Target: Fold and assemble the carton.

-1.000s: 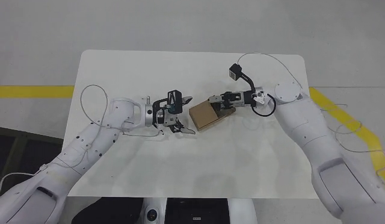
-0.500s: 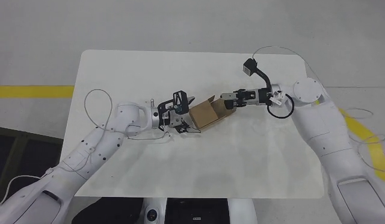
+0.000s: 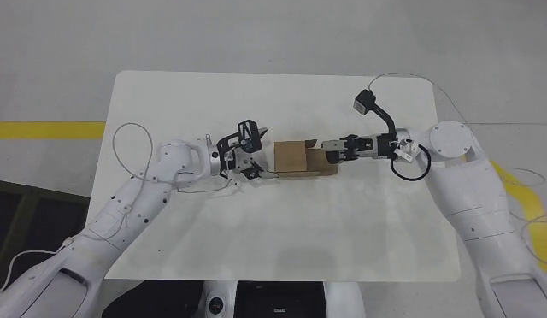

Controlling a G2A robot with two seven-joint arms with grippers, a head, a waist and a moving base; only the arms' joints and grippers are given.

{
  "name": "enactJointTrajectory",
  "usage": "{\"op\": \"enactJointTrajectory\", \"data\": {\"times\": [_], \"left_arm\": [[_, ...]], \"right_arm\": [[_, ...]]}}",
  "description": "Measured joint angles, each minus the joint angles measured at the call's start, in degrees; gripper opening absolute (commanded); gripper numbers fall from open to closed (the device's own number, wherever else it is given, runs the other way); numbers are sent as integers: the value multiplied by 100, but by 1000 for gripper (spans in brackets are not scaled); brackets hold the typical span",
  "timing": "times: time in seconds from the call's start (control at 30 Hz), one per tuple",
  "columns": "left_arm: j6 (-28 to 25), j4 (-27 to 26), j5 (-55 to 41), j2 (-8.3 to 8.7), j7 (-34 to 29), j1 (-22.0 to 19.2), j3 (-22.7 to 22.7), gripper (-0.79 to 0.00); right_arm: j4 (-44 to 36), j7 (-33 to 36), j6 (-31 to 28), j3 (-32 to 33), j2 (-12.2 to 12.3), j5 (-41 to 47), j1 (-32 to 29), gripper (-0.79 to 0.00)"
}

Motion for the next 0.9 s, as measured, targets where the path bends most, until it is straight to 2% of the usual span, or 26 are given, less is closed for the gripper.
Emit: {"op": "enactJointTrajectory", "data": {"times": [0.07,0.1,0.17,0.2,0.27,0.3,0.63,0.9], "left_arm": [[-155,56,49,11,49,-19,-60,0],[-254,66,63,14,86,-28,-78,0],[-592,81,120,21,214,-76,-96,0],[-784,89,161,22,292,-109,-94,0],[-1210,122,350,21,486,-213,-77,0],[-1322,159,446,17,565,-253,-72,0],[-1352,724,976,-170,1189,-699,136,0],[-1268,1102,1042,-429,1490,-924,477,0]], "right_arm": [[-75,25,26,42,23,1,-73,-188],[-108,36,39,58,33,1,-105,-222],[-203,53,73,87,54,-8,-185,-419],[-251,63,92,94,63,-17,-222,-483],[-379,94,145,103,83,-41,-316,-742],[-436,108,171,107,93,-60,-356,-785],[-1057,-28,567,158,206,-548,-829,-785],[-1256,-20,1040,-137,273,-1594,-1035,-785]]}}
